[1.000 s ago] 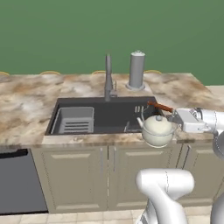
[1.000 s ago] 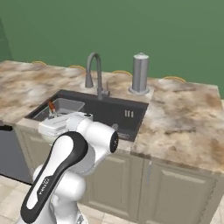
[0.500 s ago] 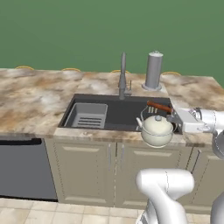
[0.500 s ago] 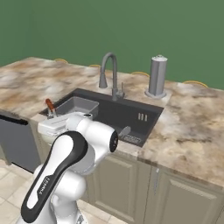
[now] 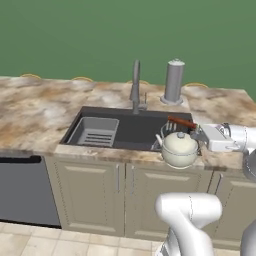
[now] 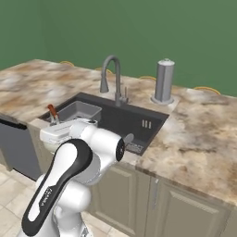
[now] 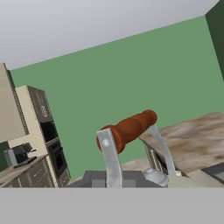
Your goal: Open the cabinet, pick the kettle from the cabinet, and place it in the sink.
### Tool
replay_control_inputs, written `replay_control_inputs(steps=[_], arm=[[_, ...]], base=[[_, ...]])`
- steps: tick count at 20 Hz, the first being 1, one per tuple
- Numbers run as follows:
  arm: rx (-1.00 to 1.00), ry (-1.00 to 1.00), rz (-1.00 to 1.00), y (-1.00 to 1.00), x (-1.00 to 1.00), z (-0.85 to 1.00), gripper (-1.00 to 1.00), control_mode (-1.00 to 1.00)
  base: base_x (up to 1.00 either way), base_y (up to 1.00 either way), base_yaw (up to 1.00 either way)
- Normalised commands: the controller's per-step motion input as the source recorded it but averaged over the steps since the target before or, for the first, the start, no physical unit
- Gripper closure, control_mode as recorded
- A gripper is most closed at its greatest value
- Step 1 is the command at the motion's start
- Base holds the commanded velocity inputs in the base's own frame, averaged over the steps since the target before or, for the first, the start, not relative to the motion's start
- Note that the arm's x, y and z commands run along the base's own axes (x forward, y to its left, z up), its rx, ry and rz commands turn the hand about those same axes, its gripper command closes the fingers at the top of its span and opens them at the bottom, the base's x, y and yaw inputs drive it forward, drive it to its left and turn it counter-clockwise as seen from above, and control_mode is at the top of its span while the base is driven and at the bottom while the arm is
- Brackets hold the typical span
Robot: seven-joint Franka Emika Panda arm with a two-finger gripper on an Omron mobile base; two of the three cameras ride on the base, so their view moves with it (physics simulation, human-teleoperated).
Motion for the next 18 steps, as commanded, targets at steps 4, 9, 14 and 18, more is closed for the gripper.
replay_control_inputs(steps=[4, 9, 14, 18], arm=[[0.00, 0.00, 0.00, 0.00, 0.00, 0.00, 1.00, 1.00], [0.00, 0.00, 0.00, 0.00, 0.00, 0.00, 1.00, 1.00], [0.00, 0.00, 0.00, 0.00, 0.00, 0.00, 1.00, 1.00], [0.00, 0.00, 0.00, 0.00, 0.00, 0.00, 1.00, 1.00]], base=[[0.34, -0.44, 0.01], [0.31, -0.47, 0.00], [0.00, -0.46, 0.00], [-0.07, -0.33, -0.01]])
